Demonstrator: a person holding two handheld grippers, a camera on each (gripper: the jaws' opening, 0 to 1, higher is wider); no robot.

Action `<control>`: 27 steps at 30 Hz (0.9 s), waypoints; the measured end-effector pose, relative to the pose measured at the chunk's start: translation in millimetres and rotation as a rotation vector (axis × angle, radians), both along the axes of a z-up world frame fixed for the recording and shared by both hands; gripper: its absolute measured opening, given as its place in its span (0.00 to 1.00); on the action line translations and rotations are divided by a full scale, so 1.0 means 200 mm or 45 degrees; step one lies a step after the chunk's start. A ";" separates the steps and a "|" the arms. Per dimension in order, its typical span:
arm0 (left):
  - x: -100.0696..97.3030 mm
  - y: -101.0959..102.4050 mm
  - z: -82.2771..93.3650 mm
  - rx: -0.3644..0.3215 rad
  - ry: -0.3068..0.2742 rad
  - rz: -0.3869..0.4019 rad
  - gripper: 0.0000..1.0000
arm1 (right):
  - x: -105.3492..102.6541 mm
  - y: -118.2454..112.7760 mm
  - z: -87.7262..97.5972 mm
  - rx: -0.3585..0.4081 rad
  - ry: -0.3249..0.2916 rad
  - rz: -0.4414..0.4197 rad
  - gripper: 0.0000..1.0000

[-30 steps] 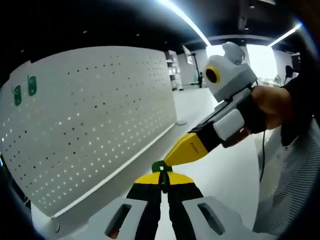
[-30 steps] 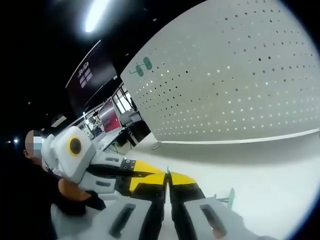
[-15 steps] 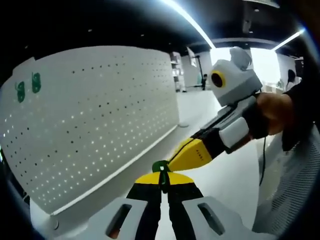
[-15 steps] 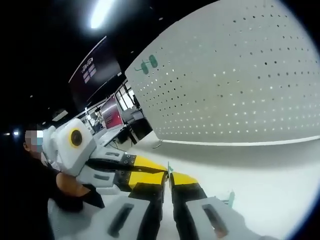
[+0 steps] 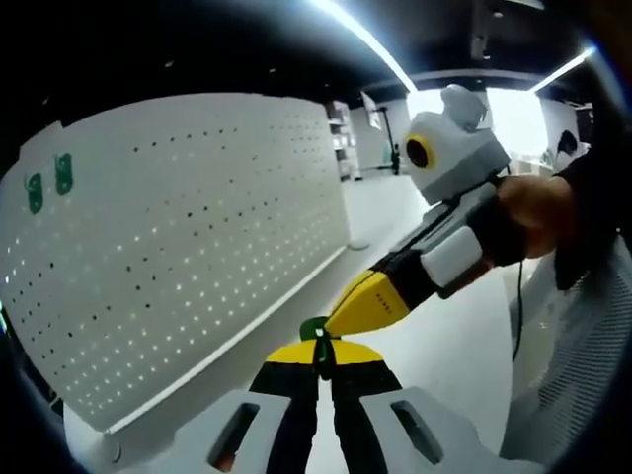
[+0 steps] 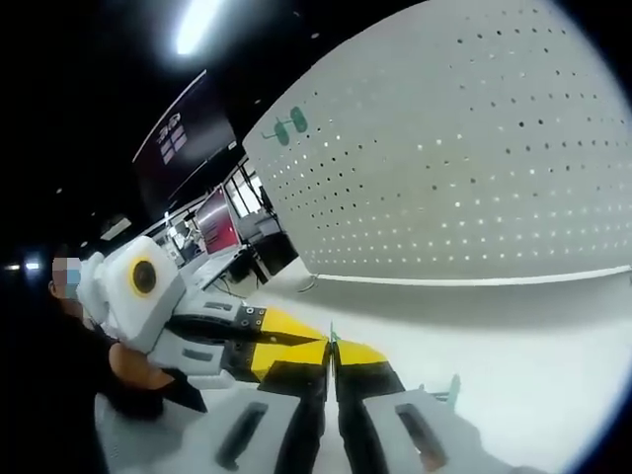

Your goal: Insert the hook assembly into the mounting plate slot until the hook locks in place.

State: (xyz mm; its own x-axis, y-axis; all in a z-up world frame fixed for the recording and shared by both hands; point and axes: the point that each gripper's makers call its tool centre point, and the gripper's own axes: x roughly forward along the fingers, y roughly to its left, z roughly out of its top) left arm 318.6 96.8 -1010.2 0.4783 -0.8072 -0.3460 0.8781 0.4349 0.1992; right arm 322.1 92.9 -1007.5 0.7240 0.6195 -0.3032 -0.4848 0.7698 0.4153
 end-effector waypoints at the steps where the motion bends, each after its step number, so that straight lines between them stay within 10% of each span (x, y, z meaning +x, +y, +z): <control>1: 0.00 0.00 0.00 0.008 -0.014 -0.001 0.04 | 0.00 0.00 0.00 0.001 0.000 -0.003 0.00; 27: 0.01 0.00 0.01 -0.008 0.001 0.003 0.03 | 0.00 -0.01 0.01 0.040 0.011 -0.010 0.00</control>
State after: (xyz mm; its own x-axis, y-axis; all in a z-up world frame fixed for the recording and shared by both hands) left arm 319.8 97.0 -1009.2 0.4796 -0.8084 -0.3413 0.8775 0.4380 0.1954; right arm 322.4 91.6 -1005.9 0.7265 0.6229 -0.2901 -0.4749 0.7603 0.4432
